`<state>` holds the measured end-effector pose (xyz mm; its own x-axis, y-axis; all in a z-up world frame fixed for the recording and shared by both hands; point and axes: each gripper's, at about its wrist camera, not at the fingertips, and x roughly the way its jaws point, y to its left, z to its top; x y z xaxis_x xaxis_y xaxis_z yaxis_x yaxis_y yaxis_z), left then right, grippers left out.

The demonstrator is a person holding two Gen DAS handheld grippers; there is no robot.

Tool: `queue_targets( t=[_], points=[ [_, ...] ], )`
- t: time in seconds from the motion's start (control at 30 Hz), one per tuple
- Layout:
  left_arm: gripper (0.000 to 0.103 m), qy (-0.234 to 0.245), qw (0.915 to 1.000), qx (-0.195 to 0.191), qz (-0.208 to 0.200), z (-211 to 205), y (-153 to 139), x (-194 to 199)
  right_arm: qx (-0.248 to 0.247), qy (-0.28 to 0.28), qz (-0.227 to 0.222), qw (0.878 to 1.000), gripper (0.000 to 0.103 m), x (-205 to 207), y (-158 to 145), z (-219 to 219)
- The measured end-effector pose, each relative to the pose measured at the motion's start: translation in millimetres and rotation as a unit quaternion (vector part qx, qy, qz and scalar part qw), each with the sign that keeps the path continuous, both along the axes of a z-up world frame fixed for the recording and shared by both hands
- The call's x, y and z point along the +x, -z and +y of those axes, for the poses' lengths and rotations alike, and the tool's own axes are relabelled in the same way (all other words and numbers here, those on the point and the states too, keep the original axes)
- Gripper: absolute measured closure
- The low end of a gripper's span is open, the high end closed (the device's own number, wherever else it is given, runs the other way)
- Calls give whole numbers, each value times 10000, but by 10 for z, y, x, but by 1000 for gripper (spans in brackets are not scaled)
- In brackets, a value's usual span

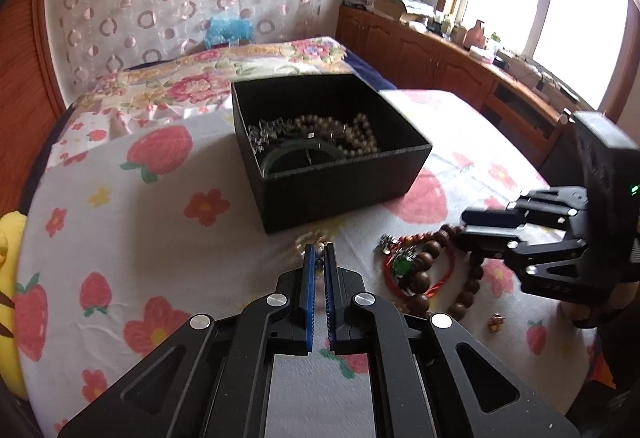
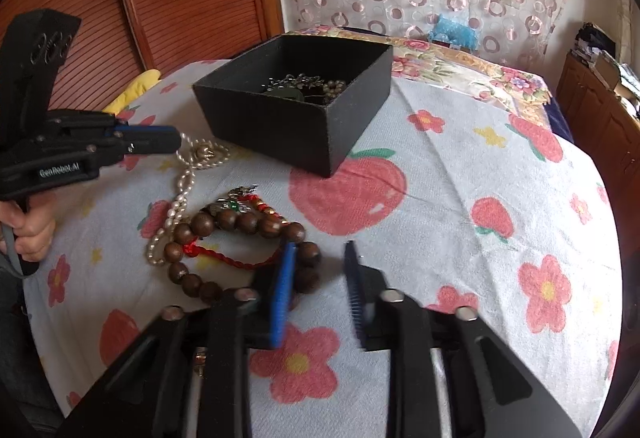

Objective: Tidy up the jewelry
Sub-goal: 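Carry the pearl strand over the box with the left tool while the right tool carries the bead bracelet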

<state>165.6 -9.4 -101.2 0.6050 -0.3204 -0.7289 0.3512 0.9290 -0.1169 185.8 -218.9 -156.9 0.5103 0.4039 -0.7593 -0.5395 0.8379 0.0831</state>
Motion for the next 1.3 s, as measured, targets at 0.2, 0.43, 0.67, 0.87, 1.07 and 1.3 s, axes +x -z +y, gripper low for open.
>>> queue_targets(
  t=[0.2, 0.43, 0.67, 0.87, 1.07, 1.3],
  points=[
    [100, 34, 9995, -161, -253, 9, -248, -121, -94, 39, -118, 9999, 88, -33, -56, 35],
    [100, -3, 9986, -306, -431, 90, -422, -219, -46, 77, -281, 9996, 88, -118, -162, 34],
    [99, -6, 9970, -373, -677, 131, -616, -313, -30, 65, -430, 9990, 88, -161, -279, 47],
    [100, -38, 9952, -400, -894, 168, -782, -350, 29, 35, -599, 9982, 88, -180, -444, 53],
    [99, -93, 9926, -462, -1119, 185, -1048, -306, 48, -65, -839, 9964, 88, -133, -785, 69],
    [99, -50, 9876, -413, -1514, 129, -1378, -314, 16, -103, -1216, 9925, 88, -105, -1088, 117]
  ],
)
